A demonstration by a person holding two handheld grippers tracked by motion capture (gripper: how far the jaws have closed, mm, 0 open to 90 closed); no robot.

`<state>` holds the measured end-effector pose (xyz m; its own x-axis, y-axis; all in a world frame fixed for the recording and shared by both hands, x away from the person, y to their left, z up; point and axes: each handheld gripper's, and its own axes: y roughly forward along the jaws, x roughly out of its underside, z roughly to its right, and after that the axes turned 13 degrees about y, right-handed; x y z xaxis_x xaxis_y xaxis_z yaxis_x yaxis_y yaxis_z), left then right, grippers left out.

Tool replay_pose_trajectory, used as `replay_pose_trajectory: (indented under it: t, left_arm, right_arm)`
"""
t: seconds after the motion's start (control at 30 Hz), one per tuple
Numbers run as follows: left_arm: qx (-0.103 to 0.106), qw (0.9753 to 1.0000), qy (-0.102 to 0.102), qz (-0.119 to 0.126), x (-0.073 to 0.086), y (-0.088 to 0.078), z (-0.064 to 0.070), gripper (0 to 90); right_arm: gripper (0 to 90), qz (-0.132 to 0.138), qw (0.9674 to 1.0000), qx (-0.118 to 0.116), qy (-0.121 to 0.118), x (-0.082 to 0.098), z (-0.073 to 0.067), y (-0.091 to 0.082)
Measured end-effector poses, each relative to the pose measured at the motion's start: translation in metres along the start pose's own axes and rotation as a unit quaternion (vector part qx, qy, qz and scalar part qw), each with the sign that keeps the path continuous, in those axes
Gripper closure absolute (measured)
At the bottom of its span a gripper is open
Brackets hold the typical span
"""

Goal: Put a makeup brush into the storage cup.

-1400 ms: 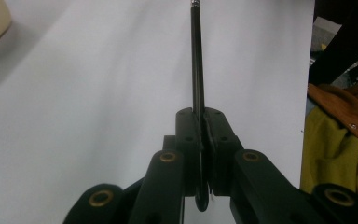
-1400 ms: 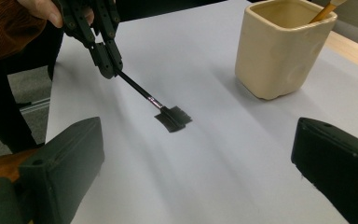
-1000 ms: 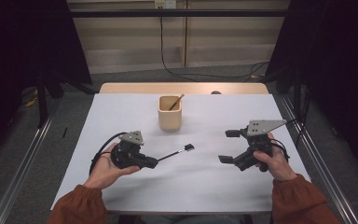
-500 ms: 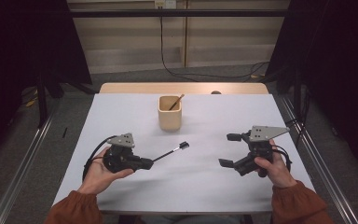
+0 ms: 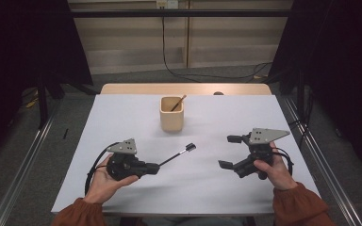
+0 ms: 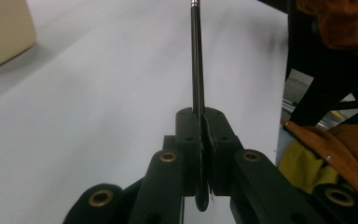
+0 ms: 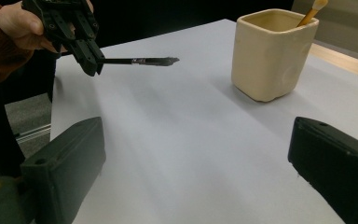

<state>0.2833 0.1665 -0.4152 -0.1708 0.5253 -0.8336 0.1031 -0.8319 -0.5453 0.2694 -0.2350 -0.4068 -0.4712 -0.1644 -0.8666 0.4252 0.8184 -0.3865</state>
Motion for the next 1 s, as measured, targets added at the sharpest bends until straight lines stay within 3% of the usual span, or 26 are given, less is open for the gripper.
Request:
replay_pose_trajectory:
  t: [0.57,0.8,0.87,1.0]
  left_arm:
    - [-0.018,0.9982,0.017,0.054,-0.002,0.010,0.005,85.6]
    - [-0.027,0.9967,0.021,0.074,-0.006,0.012,0.005,85.7]
    - [-0.031,0.9955,0.032,0.083,-0.007,0.015,0.006,85.7]
    - [-0.026,0.9943,0.035,0.098,-0.012,0.020,0.007,85.6]
  right_arm:
    - [7.4,-0.006,0.9999,-0.013,0.004,-0.001,-0.006,0.010]
    - [8.5,0.000,0.9997,-0.024,0.000,-0.003,-0.009,0.011]
    - [8.7,0.003,0.9997,-0.025,0.002,-0.004,-0.011,0.011]
    - [8.9,0.007,0.9996,-0.025,0.012,-0.005,-0.012,0.012]
